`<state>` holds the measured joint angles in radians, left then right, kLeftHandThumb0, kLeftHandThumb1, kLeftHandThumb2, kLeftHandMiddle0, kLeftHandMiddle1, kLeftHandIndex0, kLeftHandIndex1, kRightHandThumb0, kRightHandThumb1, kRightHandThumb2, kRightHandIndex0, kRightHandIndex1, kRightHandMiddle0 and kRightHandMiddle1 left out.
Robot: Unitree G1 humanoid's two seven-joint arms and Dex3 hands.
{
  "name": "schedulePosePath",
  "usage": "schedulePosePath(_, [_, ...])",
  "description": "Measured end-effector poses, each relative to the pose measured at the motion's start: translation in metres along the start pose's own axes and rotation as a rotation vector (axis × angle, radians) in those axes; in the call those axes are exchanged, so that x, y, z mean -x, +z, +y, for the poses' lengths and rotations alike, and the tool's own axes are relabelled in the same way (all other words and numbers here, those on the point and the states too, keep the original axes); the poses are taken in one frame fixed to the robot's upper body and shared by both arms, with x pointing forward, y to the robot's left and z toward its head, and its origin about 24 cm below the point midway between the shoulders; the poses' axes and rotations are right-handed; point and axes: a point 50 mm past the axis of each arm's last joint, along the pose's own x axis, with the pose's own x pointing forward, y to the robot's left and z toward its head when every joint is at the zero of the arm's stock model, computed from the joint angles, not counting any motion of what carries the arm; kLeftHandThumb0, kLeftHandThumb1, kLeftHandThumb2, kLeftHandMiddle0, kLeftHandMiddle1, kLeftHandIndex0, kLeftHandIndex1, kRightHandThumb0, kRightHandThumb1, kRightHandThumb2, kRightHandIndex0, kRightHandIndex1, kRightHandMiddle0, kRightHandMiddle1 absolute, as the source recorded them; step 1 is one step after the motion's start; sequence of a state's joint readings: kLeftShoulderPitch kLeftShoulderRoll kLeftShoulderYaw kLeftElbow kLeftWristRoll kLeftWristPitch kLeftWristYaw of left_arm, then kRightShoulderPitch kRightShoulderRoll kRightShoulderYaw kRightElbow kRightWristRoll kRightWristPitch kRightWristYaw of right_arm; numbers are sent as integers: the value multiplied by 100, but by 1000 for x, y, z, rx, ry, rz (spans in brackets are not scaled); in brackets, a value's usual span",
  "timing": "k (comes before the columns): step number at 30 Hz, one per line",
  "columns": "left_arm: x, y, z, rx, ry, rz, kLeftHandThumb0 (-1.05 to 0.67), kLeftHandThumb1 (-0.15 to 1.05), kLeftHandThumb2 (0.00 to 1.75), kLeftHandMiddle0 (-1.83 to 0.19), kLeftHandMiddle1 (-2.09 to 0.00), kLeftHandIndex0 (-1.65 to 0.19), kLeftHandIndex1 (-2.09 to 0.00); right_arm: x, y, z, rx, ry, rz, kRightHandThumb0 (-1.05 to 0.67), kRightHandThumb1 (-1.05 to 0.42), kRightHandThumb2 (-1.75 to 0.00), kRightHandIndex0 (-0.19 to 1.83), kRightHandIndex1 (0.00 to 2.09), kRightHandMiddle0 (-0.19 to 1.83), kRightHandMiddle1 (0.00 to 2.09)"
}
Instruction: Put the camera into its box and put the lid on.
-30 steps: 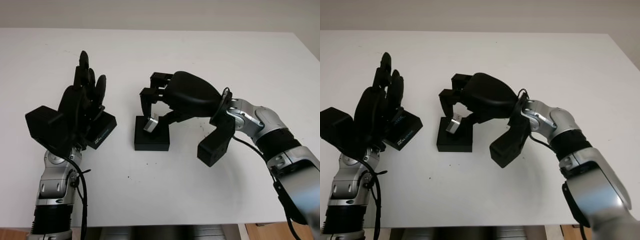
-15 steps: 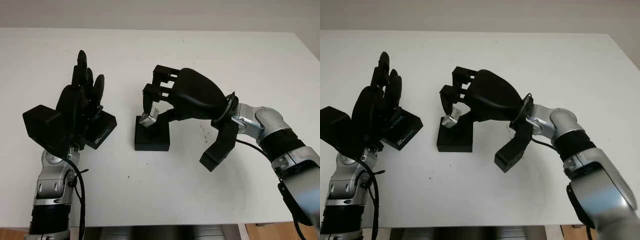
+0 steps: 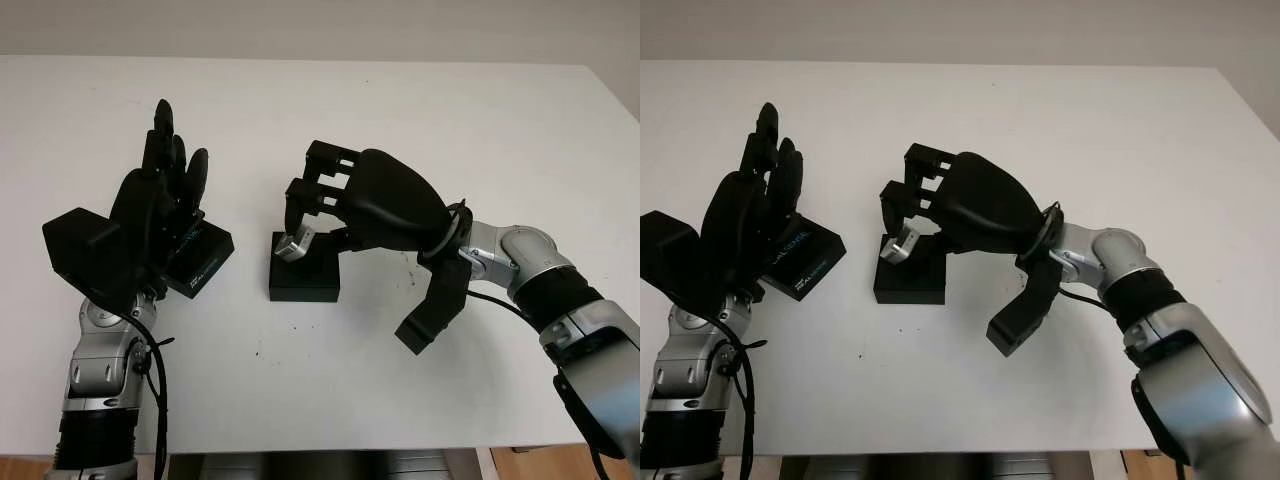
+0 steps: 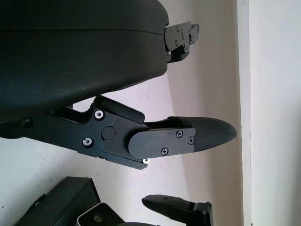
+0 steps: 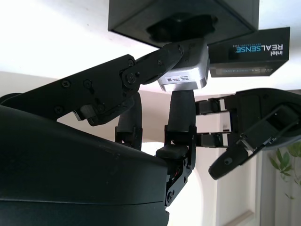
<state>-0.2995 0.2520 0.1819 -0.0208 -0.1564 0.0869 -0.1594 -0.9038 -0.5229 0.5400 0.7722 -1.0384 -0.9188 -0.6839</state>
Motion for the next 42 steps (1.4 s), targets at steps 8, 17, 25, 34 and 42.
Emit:
schedulePosePath(8, [0, 0, 0, -4, 0, 1, -71, 105, 49, 19, 0, 19, 0, 0, 0, 0, -5, 2, 2, -38, -92, -5, 35, 146, 48, 149])
schedulePosePath(17, [1, 0, 1, -5, -1, 2, -70, 105, 49, 19, 0, 19, 0, 1, -1, 0, -19, 55, 0, -37, -93, -6, 35, 144, 48, 147])
schedulePosePath(25, [2, -1, 1, -5, 3, 6, -70, 105, 49, 19, 0, 19, 0, 1, 0, -1, -37, 52, -9, -39, -93, -5, 34, 148, 49, 150])
schedulePosePath(34, [4, 1, 2, -3, 10, 4, -67, 105, 47, 19, 0, 19, 0, -1, 3, 0, -55, 32, -20, -38, -95, -6, 35, 145, 49, 152])
schedulePosePath(42, [5, 1, 5, 2, 21, 2, -68, 105, 47, 19, 0, 19, 0, -3, 5, 2, -72, 19, -21, -36, -94, -5, 33, 149, 47, 155])
